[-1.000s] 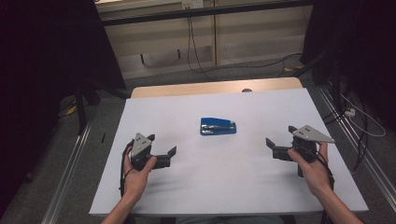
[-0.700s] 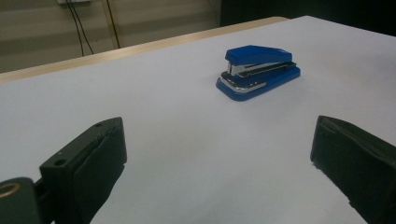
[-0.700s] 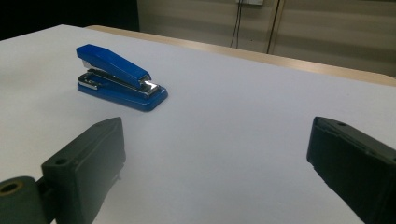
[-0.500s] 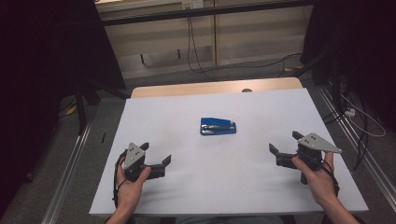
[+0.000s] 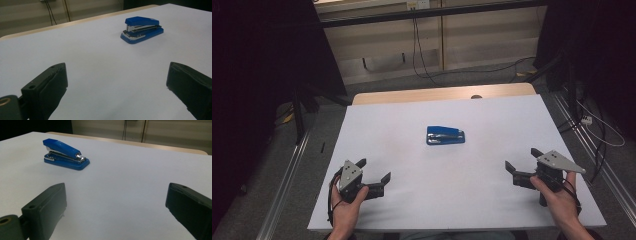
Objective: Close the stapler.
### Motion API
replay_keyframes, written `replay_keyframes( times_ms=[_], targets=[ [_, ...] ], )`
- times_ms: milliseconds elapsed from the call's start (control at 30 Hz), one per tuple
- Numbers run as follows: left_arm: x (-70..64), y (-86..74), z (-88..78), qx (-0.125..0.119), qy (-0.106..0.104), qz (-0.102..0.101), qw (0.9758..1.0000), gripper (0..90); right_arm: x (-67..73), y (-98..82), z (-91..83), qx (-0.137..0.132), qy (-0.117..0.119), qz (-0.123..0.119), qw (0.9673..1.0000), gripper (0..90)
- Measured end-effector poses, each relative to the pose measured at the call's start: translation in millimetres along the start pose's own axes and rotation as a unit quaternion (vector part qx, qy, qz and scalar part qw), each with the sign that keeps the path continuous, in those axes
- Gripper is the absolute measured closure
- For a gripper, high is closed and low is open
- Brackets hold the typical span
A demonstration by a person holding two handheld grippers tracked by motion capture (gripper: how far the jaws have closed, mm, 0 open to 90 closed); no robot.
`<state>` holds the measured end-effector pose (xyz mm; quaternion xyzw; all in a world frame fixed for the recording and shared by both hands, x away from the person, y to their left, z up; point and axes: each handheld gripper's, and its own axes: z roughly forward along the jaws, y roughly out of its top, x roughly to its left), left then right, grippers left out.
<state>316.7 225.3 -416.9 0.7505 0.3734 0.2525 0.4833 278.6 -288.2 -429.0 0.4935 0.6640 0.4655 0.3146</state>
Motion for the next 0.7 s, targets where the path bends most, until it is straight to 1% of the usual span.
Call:
replay_keyframes(
  times_ms=[67,100,133,167,200,233,267,333,367,433,533,700],
  targets=[
    [0.5,-2.2,-0.1,0.001,0.001,-0.006,1.0000,3.6,0.4,-2.4,-1.9,-0.002,-0.003,0.004,1.0000,3.4],
    [0.8,-3.2,-0.3,0.005,0.003,-0.002,1.0000,3.6,0.6,-2.9,-3.0,-0.004,-0.003,0.004,1.0000,3.4],
    [0.6,-4.4,-0.5,0.005,0.005,-0.006,1.0000,3.6,0.7,-3.2,-4.1,-0.008,-0.004,0.006,0.9999,3.3],
    [1.0,-5.2,-1.3,0.008,0.006,-0.004,0.9999,3.6,0.8,-3.7,-5.2,-0.012,-0.005,0.008,0.9999,3.1],
    [1.4,-6.0,-2.2,0.007,0.003,-0.006,1.0000,3.6,0.5,-4.5,-5.8,-0.013,-0.006,0.005,0.9999,2.8],
    [1.7,-6.5,-3.8,0.008,0.006,-0.008,0.9999,3.6,0.5,-5.7,-6.3,-0.012,-0.008,0.003,0.9999,2.8],
    [2.4,-6.8,-4.0,0.006,0.006,-0.006,0.9999,3.6,0.4,-7.1,-5.8,-0.012,-0.009,0.003,0.9999,2.8],
    [2.3,-7.0,-3.0,0.010,0.008,-0.003,0.9999,3.6,1.1,-8.4,-4.1,-0.008,-0.008,0.002,0.9999,2.8],
    [1.3,-7.3,-2.4,0.008,0.009,-0.005,0.9999,3.6,1.7,-8.2,-3.2,-0.010,-0.008,0.002,0.9999,2.8],
    [1.0,-7.1,-2.1,0.012,0.008,0.003,0.9999,3.6,3.2,-7.0,-0.8,-0.018,-0.007,0.002,0.9998,2.8],
    [1.6,-6.5,-2.0,0.008,0.009,-0.006,0.9999,3.6,4.1,-6.3,0.7,-0.020,-0.005,0.003,0.9998,2.8],
    [2.8,-6.3,-0.6,0.009,0.007,-0.010,0.9999,3.6,2.5,-5.4,2.5,-0.019,-0.002,0.010,0.9998,2.5]
  ],
)
